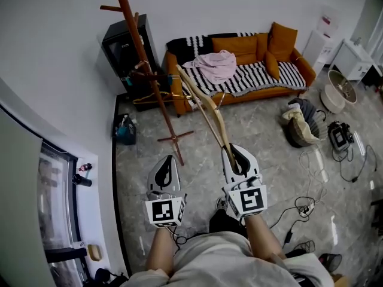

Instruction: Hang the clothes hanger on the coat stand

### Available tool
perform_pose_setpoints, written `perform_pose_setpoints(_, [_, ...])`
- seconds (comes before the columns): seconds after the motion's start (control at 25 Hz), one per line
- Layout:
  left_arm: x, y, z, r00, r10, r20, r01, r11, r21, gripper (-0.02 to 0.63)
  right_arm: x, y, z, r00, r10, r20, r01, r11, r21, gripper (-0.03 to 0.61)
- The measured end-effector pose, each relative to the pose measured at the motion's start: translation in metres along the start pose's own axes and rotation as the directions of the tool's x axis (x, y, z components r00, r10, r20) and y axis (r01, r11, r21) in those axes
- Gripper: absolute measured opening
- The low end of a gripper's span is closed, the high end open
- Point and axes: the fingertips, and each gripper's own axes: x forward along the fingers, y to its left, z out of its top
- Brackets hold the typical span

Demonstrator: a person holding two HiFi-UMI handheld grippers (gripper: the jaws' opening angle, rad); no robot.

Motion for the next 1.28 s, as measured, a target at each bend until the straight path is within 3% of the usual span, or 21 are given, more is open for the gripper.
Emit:
perform_pose_setpoints(0.56, [0.126, -0.029, 0.016, 0.995, 0.096, 0.004, -0.096, 0.995, 0.030, 0.009, 0.078, -0.111, -0.006, 0.991, 0.131, 0.023, -0.131, 0.991, -0.017, 0.048])
perform_pose_setpoints(1.0, [0.179, -0.030, 0.009, 0.991, 0.130, -0.014, -0.130, 0.990, 0.050, 0.009, 0.117, -0.136, -0.016, 0.979, 0.204, 0.017, -0.203, 0.979, -0.019, 0.048])
perform_pose_setpoints(1.28, [0.216, 0.004, 0.007, 0.983, 0.185, -0.007, -0.184, 0.981, 0.055, 0.009, 0.167, -0.147, -0.020, 0.971, 0.240, 0.009, -0.239, 0.970, -0.037, 0.048])
